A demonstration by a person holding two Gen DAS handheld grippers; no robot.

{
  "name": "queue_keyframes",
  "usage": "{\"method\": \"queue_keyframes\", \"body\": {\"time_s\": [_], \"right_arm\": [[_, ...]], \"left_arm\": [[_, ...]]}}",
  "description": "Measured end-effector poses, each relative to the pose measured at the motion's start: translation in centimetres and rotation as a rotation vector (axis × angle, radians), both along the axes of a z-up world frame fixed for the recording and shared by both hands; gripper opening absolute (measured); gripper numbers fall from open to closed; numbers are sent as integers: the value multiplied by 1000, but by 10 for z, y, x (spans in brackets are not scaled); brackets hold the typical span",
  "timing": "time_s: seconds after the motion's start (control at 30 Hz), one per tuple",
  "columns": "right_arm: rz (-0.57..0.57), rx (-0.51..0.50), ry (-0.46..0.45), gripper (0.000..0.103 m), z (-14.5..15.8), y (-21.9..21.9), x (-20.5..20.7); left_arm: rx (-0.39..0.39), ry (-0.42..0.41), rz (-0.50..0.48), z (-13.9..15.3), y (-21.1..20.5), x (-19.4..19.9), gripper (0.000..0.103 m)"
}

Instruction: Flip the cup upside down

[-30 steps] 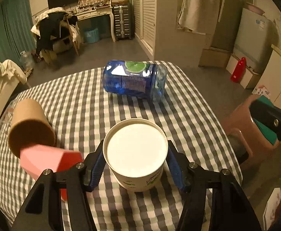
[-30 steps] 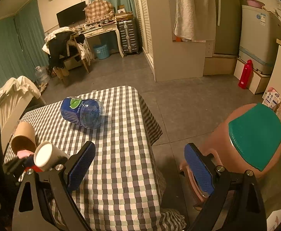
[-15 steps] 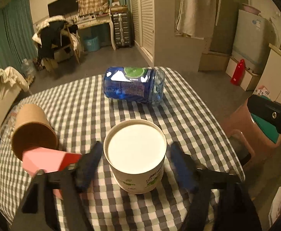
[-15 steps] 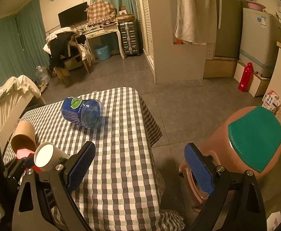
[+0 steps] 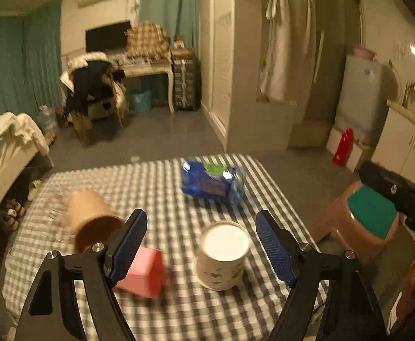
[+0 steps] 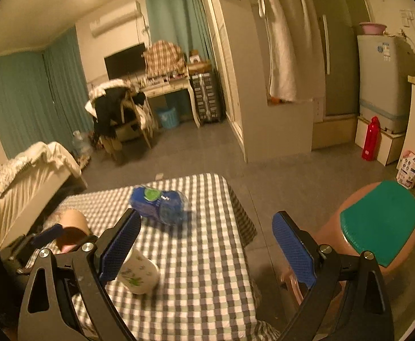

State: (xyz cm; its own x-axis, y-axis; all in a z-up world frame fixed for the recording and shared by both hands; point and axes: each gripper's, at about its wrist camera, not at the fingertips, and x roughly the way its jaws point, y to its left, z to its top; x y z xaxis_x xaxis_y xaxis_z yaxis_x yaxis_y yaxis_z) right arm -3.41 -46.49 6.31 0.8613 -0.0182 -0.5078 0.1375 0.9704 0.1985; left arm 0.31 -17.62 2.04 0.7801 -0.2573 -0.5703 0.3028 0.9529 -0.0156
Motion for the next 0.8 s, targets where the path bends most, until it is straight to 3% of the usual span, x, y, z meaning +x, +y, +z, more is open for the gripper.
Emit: {"method": "queue_keyframes", "body": {"time_s": [0.27, 0.43, 0.6, 0.8], "right_arm": [[53, -90, -95, 94, 38, 48, -43], [108, -117, -107, 94, 42, 77, -62], [145, -158, -102, 94, 42, 101, -73], [163, -191, -95, 94, 42, 116, -79]], "left_arm": [[-96, -114, 108, 45, 82, -45, 82], [-129, -173, 159, 61, 117, -72, 82], [-157, -210, 169, 64, 131, -90, 82], [-153, -188, 171, 48, 130, -89, 82]]}}
